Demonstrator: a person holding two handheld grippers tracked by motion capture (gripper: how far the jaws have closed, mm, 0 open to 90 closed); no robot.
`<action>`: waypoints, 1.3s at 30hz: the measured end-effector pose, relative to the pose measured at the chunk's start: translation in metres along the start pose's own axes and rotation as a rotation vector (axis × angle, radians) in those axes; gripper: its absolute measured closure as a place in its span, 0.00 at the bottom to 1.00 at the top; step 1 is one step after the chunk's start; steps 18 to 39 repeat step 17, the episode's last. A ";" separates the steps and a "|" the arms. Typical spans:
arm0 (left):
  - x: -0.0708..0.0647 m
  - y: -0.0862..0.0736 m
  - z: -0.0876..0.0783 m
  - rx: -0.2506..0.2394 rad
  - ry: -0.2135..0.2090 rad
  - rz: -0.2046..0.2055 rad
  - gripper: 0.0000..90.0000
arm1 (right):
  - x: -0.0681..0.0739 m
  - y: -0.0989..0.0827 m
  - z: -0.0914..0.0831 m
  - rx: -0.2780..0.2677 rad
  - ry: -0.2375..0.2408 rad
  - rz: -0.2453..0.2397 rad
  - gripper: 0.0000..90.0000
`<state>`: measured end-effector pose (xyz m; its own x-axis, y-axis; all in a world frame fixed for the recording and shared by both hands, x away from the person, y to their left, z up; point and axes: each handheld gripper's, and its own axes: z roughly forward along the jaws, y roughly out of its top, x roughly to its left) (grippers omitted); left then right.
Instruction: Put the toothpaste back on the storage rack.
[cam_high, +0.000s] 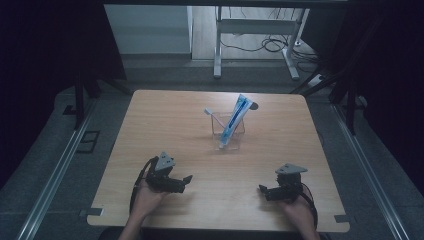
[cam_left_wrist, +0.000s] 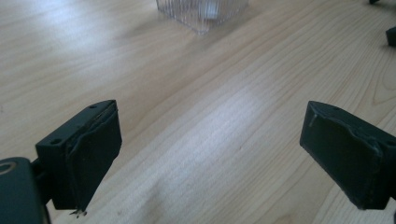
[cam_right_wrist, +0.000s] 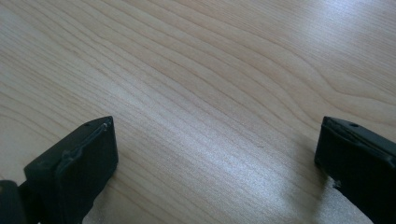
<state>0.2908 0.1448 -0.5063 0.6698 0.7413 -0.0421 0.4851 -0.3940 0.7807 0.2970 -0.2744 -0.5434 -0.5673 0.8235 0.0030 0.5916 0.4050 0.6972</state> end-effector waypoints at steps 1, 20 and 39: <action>0.000 -0.002 0.001 0.006 0.004 0.003 0.07 | 0.000 0.000 0.000 0.000 0.000 0.000 0.00; -0.006 -0.033 0.021 0.138 0.062 -0.010 0.08 | 0.000 0.000 0.000 -0.003 -0.001 -0.002 0.00; -0.006 -0.033 0.021 0.138 0.062 -0.010 0.08 | 0.000 0.000 0.000 -0.003 -0.001 -0.002 0.00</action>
